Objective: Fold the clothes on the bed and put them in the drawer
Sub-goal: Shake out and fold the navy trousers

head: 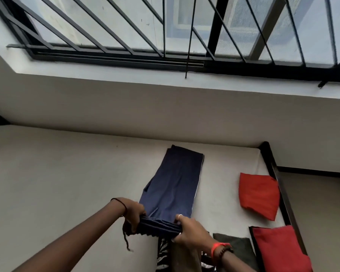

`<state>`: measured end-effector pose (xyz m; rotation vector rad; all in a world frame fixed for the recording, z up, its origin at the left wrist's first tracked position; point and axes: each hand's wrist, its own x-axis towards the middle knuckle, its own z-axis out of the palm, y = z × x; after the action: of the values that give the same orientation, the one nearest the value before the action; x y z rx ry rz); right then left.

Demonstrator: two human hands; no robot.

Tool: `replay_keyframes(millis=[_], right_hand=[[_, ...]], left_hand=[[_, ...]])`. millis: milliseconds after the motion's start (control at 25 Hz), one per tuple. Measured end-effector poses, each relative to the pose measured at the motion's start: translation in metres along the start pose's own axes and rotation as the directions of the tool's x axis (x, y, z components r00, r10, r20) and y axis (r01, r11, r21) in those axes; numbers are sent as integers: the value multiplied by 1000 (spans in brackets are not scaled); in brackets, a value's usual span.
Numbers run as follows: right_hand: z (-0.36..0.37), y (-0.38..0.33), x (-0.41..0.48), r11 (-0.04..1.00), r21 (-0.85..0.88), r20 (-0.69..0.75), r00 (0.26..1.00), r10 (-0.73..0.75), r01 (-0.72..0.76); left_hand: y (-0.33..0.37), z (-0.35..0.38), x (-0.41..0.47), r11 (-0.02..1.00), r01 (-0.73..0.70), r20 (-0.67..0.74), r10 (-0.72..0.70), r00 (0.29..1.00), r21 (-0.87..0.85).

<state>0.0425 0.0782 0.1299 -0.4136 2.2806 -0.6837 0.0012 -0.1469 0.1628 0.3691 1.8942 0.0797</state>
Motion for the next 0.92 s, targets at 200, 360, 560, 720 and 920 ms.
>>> replay_keyframes(millis=[200, 360, 560, 720, 920], right_hand=[[-58, 30, 52, 985, 165, -85, 994, 63, -48], [-124, 72, 133, 942, 333, -245, 961, 128, -40], [-165, 123, 207, 931, 340, -493, 819, 294, -129], [-99, 172, 224, 834, 425, -300, 815, 496, -351], [11, 187, 217, 368, 758, 217, 740, 637, -539]], left_hand=[[-21, -74, 39, 999, -46, -215, 45, 976, -3], [-37, -157, 87, 997, -64, -493, 36, 869, -41], [-52, -189, 141, 992, 55, -839, -128, 528, -117], [-86, -117, 193, 975, 118, -715, -218, 664, -189], [-93, -28, 254, 632, 77, -413, -587, 696, -771]])
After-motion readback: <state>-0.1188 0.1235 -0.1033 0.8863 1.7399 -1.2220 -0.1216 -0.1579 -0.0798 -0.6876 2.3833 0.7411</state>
